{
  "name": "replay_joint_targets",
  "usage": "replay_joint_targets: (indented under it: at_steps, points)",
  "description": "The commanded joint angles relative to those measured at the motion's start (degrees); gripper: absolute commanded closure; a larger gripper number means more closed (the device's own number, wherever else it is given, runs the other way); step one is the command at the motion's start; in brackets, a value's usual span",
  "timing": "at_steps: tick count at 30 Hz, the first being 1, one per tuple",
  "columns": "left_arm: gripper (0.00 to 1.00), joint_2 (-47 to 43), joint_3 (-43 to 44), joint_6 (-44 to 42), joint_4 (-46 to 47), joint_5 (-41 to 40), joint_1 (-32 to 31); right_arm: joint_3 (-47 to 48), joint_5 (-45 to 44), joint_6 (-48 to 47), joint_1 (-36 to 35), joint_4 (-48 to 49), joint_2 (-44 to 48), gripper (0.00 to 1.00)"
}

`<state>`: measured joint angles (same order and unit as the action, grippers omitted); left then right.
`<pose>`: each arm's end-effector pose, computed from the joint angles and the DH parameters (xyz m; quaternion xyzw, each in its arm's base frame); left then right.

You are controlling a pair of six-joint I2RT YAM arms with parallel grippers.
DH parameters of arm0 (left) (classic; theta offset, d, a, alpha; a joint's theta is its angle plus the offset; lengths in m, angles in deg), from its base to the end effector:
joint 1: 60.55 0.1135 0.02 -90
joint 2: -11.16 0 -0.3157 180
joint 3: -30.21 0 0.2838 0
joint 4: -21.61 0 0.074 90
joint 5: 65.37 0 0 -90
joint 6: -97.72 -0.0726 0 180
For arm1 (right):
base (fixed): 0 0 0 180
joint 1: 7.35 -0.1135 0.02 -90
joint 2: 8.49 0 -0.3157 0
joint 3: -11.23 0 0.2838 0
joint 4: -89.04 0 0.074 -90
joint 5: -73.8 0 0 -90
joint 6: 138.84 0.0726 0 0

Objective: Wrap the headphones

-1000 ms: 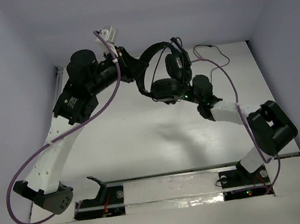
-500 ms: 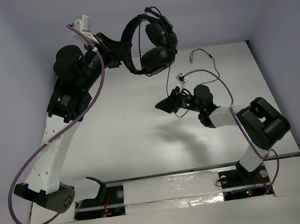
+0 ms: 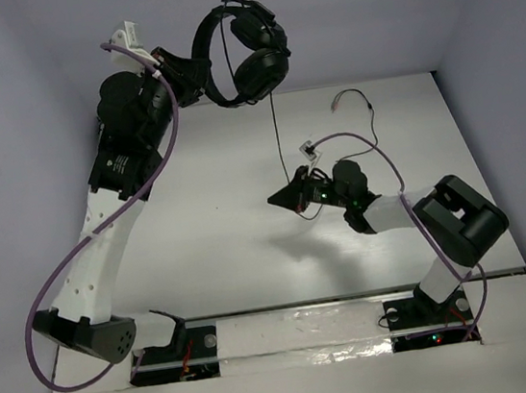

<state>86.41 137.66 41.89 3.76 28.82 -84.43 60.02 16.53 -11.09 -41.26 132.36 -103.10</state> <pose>0.2919 -0.1350 0.6063 -0.0262 0.6130 -0.4026 0.6793 0.2919 0.2435 0.2188 -0.1715 0.6992 0.5534 0.4188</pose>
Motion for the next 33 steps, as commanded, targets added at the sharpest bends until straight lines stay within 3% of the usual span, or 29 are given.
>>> replay_joint_targets:
  at_steps: [1,3,10,19,27,33]
  points:
    - [1.00,0.4,4.5,-1.1,5.0,-8.2,0.4,-1.1,-0.4,-0.9,-2.7,-1.1,4.2,1.00]
    - [1.00,1.7,5.4,-4.6,3.3,-12.9,0.4,-1.6,-2.2,-2.5,-4.8,-4.3,7.0,1.00]
    - [1.00,4.8,-0.7,-7.5,5.3,-25.9,0.9,1.3,-17.9,-8.0,-14.0,-32.1,19.2,1.00]
    - [1.00,11.6,-7.2,-12.5,7.1,-36.4,-1.8,13.3,-24.0,-13.7,-20.9,-59.9,26.5,1.00]
    - [1.00,18.5,-7.5,-17.6,4.0,-40.9,-3.9,24.5,-26.7,-17.7,-22.3,-75.0,29.2,1.00]
    - [1.00,19.7,-10.9,-22.3,4.2,-44.1,-10.1,34.6,-37.3,-24.2,-22.3,-83.0,29.0,1.00]
